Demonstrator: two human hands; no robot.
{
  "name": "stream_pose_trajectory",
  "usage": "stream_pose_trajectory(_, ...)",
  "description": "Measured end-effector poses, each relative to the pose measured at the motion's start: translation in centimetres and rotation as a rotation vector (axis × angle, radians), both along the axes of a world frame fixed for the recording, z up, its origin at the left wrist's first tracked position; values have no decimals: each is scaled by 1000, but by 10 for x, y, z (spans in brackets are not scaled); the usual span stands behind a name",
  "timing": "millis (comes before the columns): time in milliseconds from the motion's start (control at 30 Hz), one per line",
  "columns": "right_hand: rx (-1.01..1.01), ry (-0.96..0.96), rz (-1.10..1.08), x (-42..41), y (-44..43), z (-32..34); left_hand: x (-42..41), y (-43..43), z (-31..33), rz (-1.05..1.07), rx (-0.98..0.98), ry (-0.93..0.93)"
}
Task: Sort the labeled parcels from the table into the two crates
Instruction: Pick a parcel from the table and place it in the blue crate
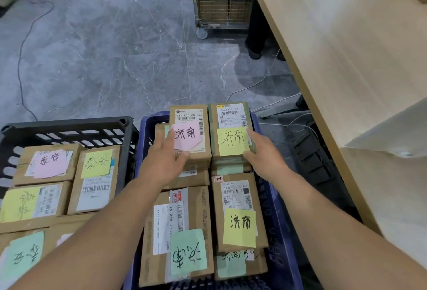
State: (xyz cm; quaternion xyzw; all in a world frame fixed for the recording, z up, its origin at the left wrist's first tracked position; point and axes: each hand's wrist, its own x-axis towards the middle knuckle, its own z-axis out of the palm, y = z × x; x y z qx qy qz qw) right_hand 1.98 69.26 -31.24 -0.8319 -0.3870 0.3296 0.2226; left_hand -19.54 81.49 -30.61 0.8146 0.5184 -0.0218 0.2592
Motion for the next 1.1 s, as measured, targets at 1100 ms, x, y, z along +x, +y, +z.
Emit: stream_pose_trajectory(1100, -113, -694, -493, -178, -450, 308, -4, -386, 273, -828, 299, -260)
